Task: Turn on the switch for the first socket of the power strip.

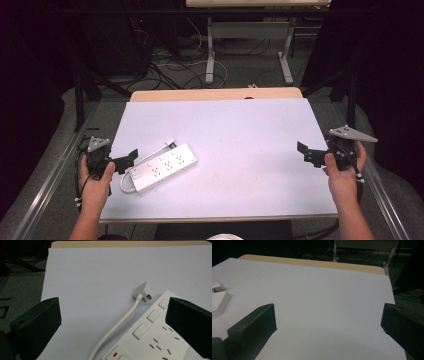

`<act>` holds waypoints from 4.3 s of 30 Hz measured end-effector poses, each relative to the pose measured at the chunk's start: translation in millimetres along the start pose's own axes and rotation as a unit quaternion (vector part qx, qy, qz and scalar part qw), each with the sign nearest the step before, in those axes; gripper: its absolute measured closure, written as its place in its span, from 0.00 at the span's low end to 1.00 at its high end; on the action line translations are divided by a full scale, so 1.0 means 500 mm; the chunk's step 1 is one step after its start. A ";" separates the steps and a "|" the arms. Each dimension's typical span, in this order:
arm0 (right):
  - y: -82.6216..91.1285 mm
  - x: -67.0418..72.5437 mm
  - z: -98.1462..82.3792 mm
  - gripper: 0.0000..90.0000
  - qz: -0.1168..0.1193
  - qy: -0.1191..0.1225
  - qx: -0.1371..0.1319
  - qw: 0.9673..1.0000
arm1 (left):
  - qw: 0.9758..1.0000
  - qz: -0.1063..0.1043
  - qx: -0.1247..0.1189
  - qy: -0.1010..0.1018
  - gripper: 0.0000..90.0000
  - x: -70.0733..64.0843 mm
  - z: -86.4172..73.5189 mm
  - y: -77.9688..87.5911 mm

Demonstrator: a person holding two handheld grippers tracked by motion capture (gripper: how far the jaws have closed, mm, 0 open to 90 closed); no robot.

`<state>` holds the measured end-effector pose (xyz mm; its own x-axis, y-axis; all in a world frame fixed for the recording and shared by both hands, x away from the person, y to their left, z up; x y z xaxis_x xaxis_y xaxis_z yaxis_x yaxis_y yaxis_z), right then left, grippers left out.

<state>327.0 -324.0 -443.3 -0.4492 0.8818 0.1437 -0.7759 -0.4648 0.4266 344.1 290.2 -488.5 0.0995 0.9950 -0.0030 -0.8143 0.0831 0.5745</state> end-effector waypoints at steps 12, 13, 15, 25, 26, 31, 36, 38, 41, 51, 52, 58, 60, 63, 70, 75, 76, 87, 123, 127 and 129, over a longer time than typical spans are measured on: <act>0.000 0.000 -0.019 0.00 -0.014 0.003 0.022 1.000 | 1.000 -0.001 -0.003 0.002 0.00 0.008 0.004 0.007; 0.001 0.000 -0.019 0.00 -0.012 0.004 0.021 1.000 | 1.000 -0.001 -0.001 0.000 0.00 0.009 0.006 0.009; 0.003 0.000 -0.018 0.00 -0.013 0.002 0.021 1.000 | 1.000 -0.001 -0.002 -0.001 0.00 0.011 0.009 0.012; 0.004 -0.003 -0.020 0.00 -0.007 -0.003 0.029 1.000 | 1.000 -0.010 0.004 -0.012 0.00 0.010 0.022 0.019; 0.003 -0.003 -0.020 0.00 -0.006 -0.002 0.029 1.000 | 1.000 -0.012 0.007 -0.012 0.00 0.009 0.024 0.021; 0.003 -0.004 -0.020 0.00 -0.004 0.004 0.030 1.000 | 1.000 -0.019 0.013 -0.020 0.00 0.003 0.033 0.022; 0.002 -0.006 -0.021 0.00 -0.002 0.000 0.033 0.999 | 0.999 -0.020 0.016 -0.030 0.00 -0.007 0.044 0.020; 0.001 -0.008 -0.022 0.00 -0.002 0.005 0.034 0.999 | 0.999 -0.020 0.020 -0.033 0.00 -0.009 0.046 0.021; 0.000 -0.008 -0.023 0.00 0.000 0.003 0.036 0.999 | 0.999 -0.023 0.025 -0.042 0.00 -0.016 0.050 0.020; -0.007 -0.007 -0.028 0.00 0.008 0.008 0.044 0.999 | 0.994 -0.021 0.048 -0.092 0.00 -0.035 0.050 0.017; -0.008 -0.006 -0.028 0.00 0.006 0.007 0.043 0.999 | 0.994 -0.021 0.050 -0.094 0.00 -0.037 0.050 0.017; -0.006 -0.009 -0.028 0.00 0.007 0.005 0.042 0.999 | 0.991 -0.019 0.058 -0.121 0.00 -0.041 0.045 0.014; -0.007 -0.010 -0.029 0.00 0.008 0.004 0.042 0.999 | 0.990 -0.019 0.063 -0.126 0.00 -0.041 0.045 0.014; -0.007 -0.009 -0.030 0.00 0.008 0.000 0.044 0.999 | 0.988 -0.021 0.071 -0.133 0.01 -0.042 0.046 0.015; -0.008 -0.011 -0.030 0.00 0.008 0.004 0.045 0.999 | 0.986 -0.012 0.077 -0.146 0.06 -0.045 0.048 0.021; -0.009 -0.012 -0.031 0.00 0.008 0.003 0.044 0.999 | 0.985 -0.013 0.080 -0.153 0.14 -0.047 0.053 0.032; -0.010 -0.010 -0.031 0.00 0.009 0.000 0.044 0.999 | 0.985 -0.011 0.077 -0.153 0.18 -0.048 0.054 0.033; -0.010 -0.010 -0.032 0.00 0.010 0.000 0.045 0.999 | 0.981 -0.009 0.076 -0.178 0.28 -0.052 0.058 0.053; -0.023 -0.010 -0.042 0.00 0.015 0.001 0.061 0.998 | 0.976 -0.034 0.212 -0.032 0.58 -0.032 0.016 0.033; -0.026 -0.010 -0.044 0.00 0.016 0.003 0.062 0.998 | 0.974 -0.040 0.223 -0.013 0.62 -0.025 0.019 0.028; -0.026 -0.009 -0.044 0.00 0.015 0.001 0.063 0.998 | 0.974 -0.042 0.224 -0.001 0.63 -0.021 0.019 0.022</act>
<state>329.4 -323.7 -469.1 -0.4719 0.8676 0.1567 -0.7007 -0.4769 0.5306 339.4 280.3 -474.6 0.1558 0.9857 -0.0637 -0.4730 0.1311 0.8713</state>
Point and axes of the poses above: each handheld gripper's, and its own axes: y roughly backward along the jaws, z roughly out of its top, x roughly to its left, the point moved 1 cm from there along -y, roughly forward along the jaws, and after that the axes turned 11 degrees about z, right-handed, at the moved point
